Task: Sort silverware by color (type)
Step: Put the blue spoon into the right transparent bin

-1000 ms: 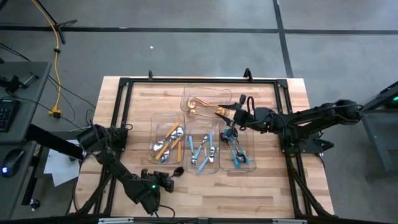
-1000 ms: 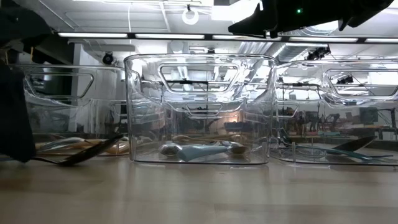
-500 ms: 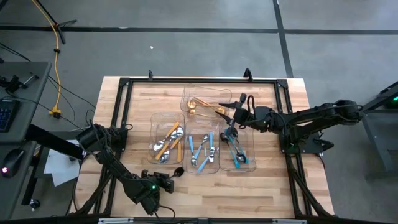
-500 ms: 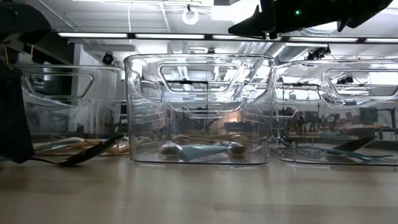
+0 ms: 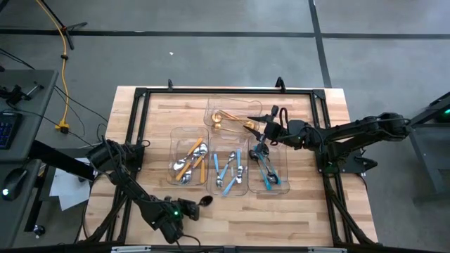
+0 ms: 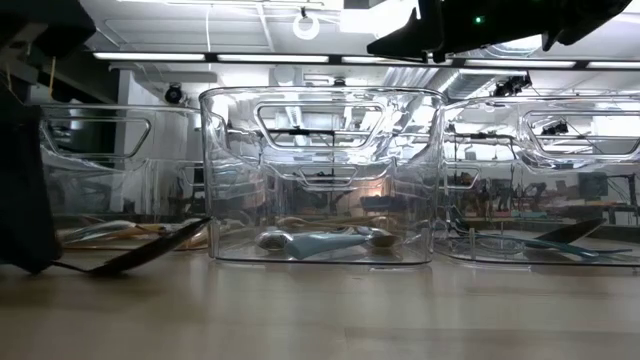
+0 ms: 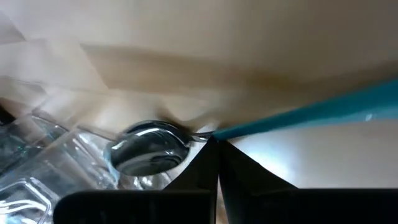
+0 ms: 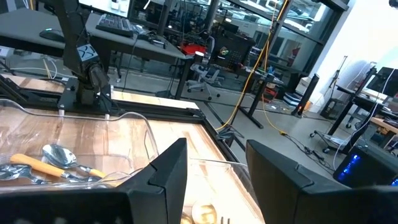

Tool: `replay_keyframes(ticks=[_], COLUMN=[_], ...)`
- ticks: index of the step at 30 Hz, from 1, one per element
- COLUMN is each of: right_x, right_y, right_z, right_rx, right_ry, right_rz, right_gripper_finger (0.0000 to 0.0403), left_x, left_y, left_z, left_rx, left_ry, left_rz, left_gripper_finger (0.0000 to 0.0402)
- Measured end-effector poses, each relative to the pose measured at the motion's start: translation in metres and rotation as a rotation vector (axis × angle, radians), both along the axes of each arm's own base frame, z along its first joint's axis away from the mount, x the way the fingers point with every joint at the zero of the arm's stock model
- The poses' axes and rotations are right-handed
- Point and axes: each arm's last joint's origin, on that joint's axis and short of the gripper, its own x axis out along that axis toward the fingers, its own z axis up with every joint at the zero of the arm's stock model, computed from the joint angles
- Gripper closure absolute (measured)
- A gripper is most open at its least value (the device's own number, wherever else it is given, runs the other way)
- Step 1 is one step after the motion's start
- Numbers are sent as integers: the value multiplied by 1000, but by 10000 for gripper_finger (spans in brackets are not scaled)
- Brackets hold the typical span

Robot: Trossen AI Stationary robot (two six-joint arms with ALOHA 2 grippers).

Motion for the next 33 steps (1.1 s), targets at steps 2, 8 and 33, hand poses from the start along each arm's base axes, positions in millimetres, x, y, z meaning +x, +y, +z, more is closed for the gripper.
replay_keyframes(ticks=[2, 8, 33], right_x=[0, 0, 0], right_y=[0, 0, 0], right_z=[0, 0, -1], right_rx=[0, 24, 48], right_ry=[0, -10, -14], right_rz=[0, 0, -1], right_gripper_finger=[253, 253, 253], left_x=[1, 5, -13], left_y=[-3, -10, 13], left_z=[2, 9, 41], left_rx=[-49, -131, 11], left_ry=[2, 13, -128], left_rz=[22, 41, 290], left_gripper_finger=[402, 401, 402])
